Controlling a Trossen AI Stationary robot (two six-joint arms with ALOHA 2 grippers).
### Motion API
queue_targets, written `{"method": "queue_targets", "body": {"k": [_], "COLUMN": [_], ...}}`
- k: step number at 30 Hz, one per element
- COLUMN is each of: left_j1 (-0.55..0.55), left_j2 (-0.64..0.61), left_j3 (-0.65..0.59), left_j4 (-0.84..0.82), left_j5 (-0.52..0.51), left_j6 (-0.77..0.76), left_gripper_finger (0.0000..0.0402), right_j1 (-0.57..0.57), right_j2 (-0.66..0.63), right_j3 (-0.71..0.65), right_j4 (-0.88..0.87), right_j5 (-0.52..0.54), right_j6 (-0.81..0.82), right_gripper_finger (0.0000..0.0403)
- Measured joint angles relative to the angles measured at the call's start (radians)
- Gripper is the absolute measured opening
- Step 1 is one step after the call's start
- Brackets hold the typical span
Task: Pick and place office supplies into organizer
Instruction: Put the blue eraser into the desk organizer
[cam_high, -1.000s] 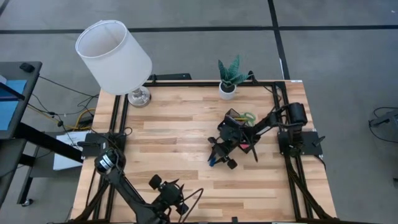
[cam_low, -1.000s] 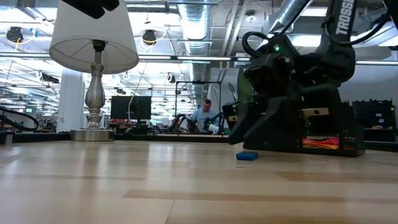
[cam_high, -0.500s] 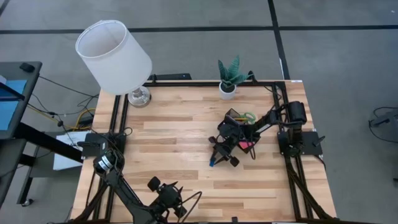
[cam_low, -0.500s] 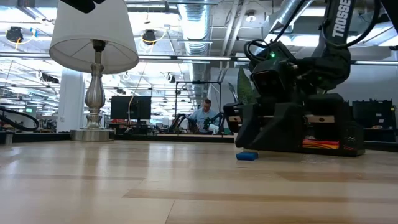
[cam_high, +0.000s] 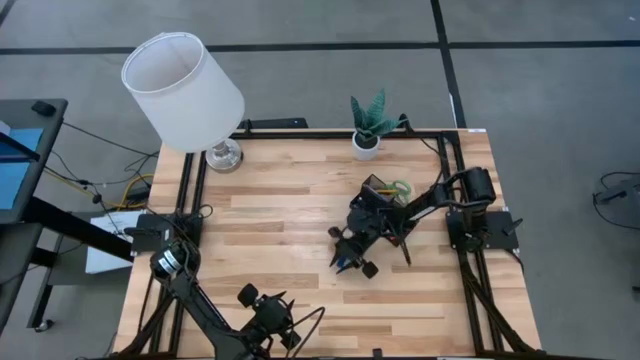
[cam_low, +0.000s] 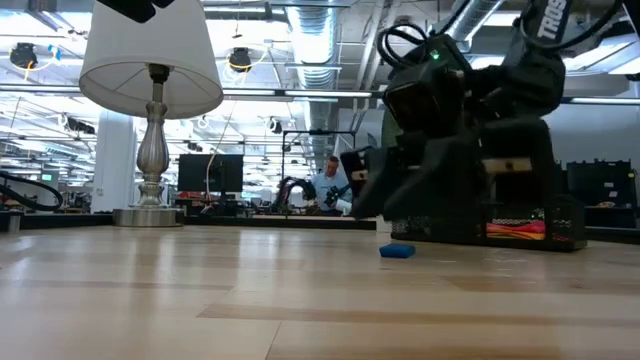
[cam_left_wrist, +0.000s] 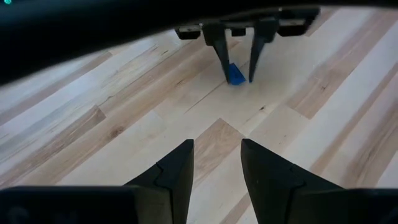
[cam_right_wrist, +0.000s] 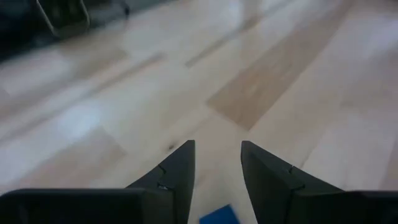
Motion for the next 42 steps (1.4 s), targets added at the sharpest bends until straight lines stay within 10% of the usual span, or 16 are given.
{"method": "queue_targets", "body": {"k": [12,26,42], "left_j1": [0.001,0.0,0.002], "left_j2": [0.0,0.0,0.0], "left_j3": [0.0,0.0,0.0], "left_j4": [0.003,0.025,0.024], "left_j5": [0.003,0.035,0.051], "left_j6": [-0.002,0.007,0.021], "left_gripper_finger": [0.0125,0.0125,0.0125], "right_j1": [0.095,-0.133,-0.149], "right_j2": [-0.001,0.063,0.171], "right_j3": [0.048,0.034,0.062], "right_j4": [-0.187,-0.172,0.109], "right_j5": [0.18,-0.369,-0.296], "right_j6": [-0.235,-0.262,-0.208], "right_gripper_finger": [0.0182,0.0132,0.0127]}}
